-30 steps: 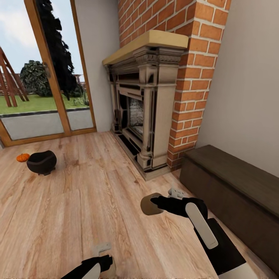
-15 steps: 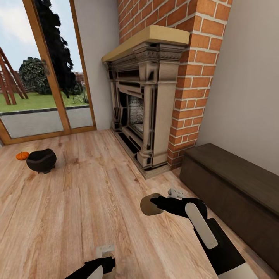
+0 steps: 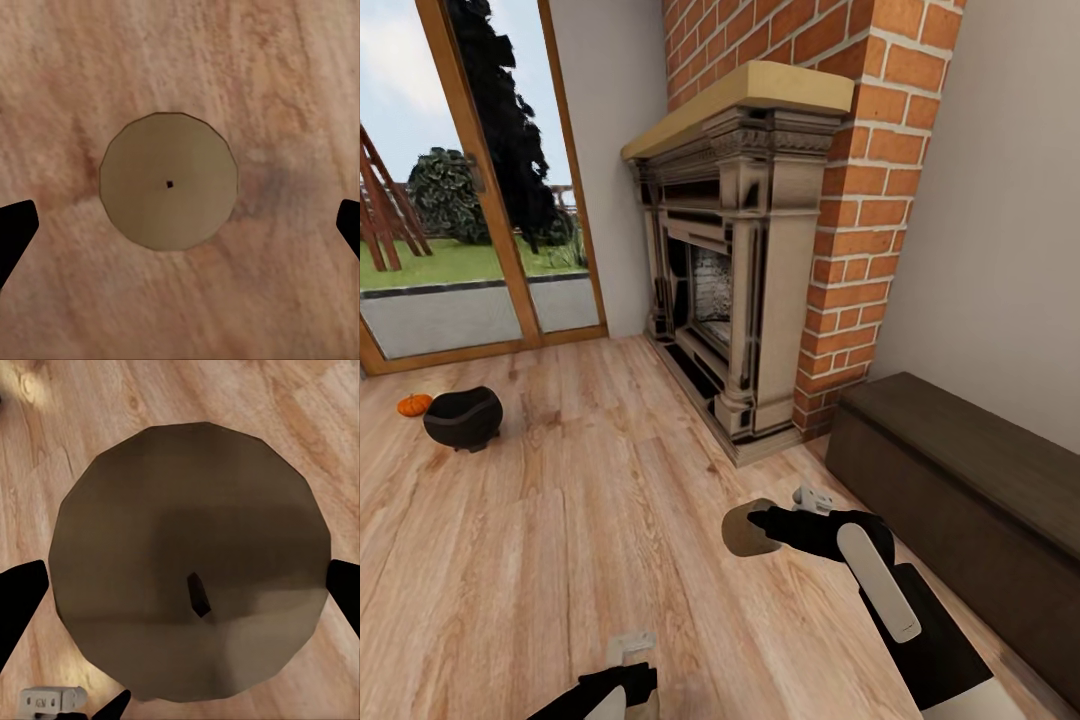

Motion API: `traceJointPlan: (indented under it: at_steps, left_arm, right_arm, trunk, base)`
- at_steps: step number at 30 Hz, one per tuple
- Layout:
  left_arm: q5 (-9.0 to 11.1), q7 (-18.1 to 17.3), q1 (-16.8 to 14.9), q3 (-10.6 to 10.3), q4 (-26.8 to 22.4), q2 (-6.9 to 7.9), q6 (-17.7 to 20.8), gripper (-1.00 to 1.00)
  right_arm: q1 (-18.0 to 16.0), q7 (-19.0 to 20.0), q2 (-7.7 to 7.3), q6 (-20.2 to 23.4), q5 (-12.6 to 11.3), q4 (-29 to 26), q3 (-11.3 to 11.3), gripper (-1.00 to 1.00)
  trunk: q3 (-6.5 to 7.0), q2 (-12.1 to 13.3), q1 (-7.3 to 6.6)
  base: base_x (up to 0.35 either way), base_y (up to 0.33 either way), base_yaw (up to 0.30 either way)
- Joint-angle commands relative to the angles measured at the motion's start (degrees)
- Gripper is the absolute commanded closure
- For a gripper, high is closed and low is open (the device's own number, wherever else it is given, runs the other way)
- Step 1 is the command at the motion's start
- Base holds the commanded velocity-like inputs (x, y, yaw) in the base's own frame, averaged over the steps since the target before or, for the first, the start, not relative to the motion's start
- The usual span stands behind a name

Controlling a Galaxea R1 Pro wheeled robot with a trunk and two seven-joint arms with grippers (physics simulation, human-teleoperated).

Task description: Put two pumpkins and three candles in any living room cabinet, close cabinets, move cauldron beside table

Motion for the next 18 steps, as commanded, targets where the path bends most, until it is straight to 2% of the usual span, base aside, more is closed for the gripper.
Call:
traceJointPlan:
  at_steps: [1,10,18]
  left_arm:
    - [0.33,0.47,-0.04,-0.40,-0.17,0.08,0.17,-1.00]
    - [0.41,0.47,-0.06,-0.36,-0.17,0.16,0.12,-1.00]
    - [0.48,0.47,-0.04,-0.37,-0.16,0.11,-3.02,-1.00]
  right_arm:
    - [-0.05,-0.59,-0.06,-0.01,-0.64,-0.06,0.11,1.00]
    - [-0.05,-0.59,-0.08,-0.04,-0.64,-0.06,0.11,1.00]
    - [-0.05,-0.59,-0.08,0.04,-0.64,-0.16,0.11,1.00]
  trunk:
    - [-0.06,-0.02,-0.01]
    - [-0.06,-0.02,-0.01]
    - [-0.06,-0.02,-0.01]
  base:
    - [0.047,0.011,0.000]
    - [0.093,0.038,0.000]
    - [0.003,0.001,0.000]
